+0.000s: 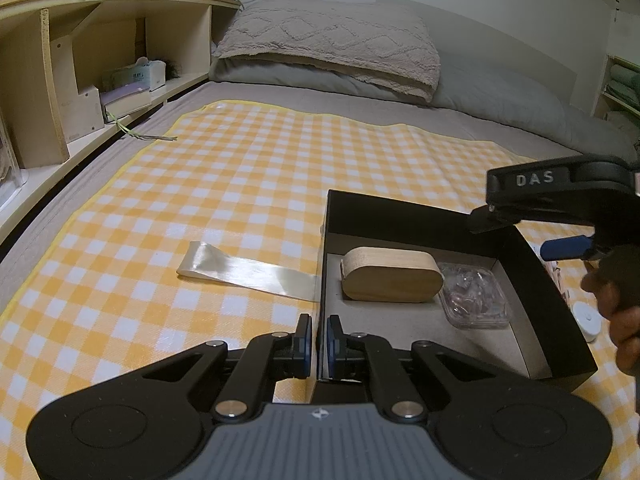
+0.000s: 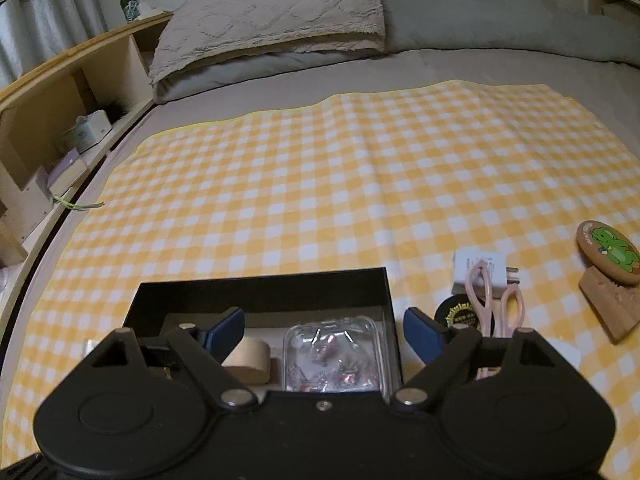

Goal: Organize rigid objects
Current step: 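Carry the clear plastic box into the black box and release it, then grasp the white round tape measure with the right gripper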

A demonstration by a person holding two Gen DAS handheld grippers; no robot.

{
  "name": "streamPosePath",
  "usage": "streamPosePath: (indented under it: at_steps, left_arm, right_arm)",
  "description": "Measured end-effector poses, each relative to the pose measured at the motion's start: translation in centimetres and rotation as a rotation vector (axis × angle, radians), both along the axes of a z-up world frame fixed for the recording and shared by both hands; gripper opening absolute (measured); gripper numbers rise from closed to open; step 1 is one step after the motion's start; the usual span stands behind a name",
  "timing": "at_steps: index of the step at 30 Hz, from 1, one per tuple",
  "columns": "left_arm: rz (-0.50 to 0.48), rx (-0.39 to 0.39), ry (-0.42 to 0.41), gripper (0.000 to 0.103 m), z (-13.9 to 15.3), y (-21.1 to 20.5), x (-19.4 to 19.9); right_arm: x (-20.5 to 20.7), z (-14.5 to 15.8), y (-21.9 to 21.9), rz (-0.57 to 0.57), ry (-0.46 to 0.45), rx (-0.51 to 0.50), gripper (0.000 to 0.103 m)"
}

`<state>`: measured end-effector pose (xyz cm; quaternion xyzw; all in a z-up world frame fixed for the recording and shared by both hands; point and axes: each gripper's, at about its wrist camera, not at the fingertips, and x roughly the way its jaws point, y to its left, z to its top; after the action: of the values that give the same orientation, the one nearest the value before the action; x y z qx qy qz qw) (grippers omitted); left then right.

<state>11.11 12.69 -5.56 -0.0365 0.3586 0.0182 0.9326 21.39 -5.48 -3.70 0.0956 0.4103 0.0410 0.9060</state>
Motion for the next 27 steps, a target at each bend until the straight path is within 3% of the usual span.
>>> streamPosePath:
  at_steps: [16, 27]
  left_arm:
    - [0.003, 0.007, 0.0, 0.008, -0.1, 0.1, 0.1]
    - [0.002, 0.008, 0.0, 0.008, -0.1, 0.1, 0.1]
  right_arm:
    - [-5.0, 1.2, -1.4, 0.082, -0.02, 0.014, 0.09]
    - [-9.8, 2.5, -5.5, 0.125, -0.082, 0.017, 0.099]
